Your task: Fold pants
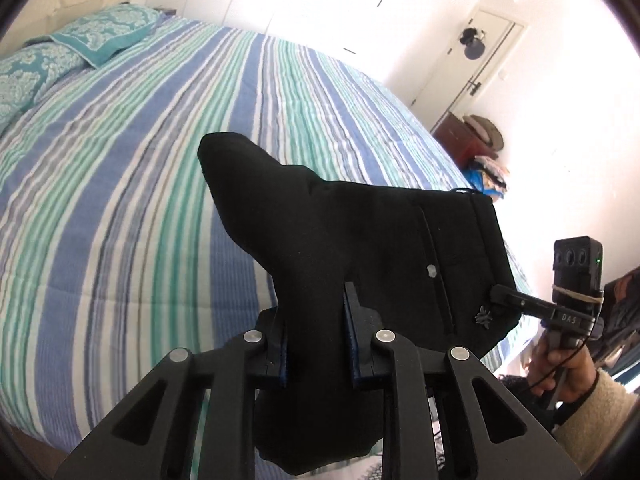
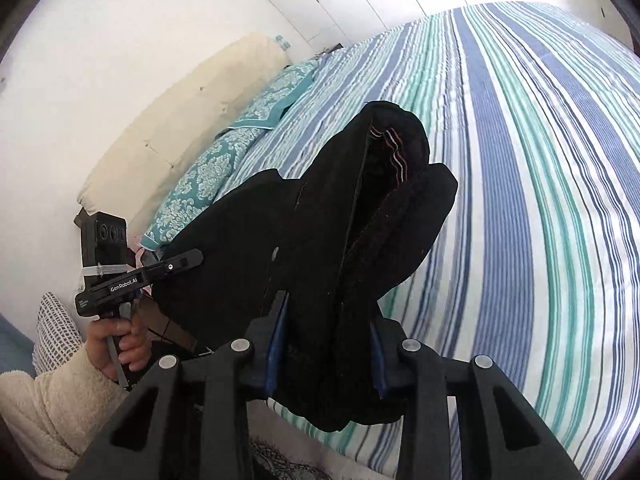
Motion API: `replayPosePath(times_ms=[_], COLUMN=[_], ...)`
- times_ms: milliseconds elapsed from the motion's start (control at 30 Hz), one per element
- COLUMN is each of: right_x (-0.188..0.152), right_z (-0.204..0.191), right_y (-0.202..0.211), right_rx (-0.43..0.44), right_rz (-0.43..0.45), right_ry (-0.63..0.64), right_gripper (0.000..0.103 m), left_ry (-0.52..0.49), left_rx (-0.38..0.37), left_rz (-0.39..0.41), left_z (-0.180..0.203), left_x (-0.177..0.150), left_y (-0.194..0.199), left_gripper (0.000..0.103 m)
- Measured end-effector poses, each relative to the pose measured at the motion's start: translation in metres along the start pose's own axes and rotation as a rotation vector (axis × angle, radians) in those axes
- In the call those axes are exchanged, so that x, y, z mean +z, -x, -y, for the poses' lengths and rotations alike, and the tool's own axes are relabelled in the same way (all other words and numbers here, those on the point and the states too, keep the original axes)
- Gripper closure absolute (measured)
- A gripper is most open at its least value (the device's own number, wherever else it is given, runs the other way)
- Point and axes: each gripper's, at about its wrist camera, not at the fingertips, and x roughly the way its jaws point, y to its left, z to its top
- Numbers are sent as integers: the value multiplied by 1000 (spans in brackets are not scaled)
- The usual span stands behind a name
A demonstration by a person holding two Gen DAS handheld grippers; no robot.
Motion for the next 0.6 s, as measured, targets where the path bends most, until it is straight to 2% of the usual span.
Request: replayPosePath(times_ms=[133,200,233,267,333,367,400,433,467,567,600], right_x=[28,36,39,38,31,26,22,16,14,3,0], right_z=[-20,-22,-19,-14,-6,-4,-3,-4,-5,-20,-27], right_y=[-47,-75,-91,-105,-123,-123,-117,-107,-98,-65,-55], right_rx=[-7,-34,-56,-87,-190,-231,-234,-236,-252,-298,-326], right_rz=[7,-12,-30,-56,-110,-117,-100,-82,-68,-27,-20], right_ry=[30,34,23,6,-16,-14,-11,-7,4,72,92], right_gripper=[68,67,65,58,42,40,27,17,0,0,0], left_ry=[0,29,43,53,50,28,-11,-57,-100,-158,-172], left_rx=[127,253,330,384,392,404,431,452,457,490,512], left_rz=[13,-28,-49,-68,-49,-34,-14,12,34,81,98], left_z=[-38,-60,-70,-76,-74,-69,-59,-48,-38,-5,4], left_x=[20,17,12,7,-8,-15,-20,-25,-30,-36,-37], left_y=[-23,-43,-47,-50,-36,-26,-17,-7,1,25,31], left_gripper=[81,66,63,59,47,28,16,14,14,4,4])
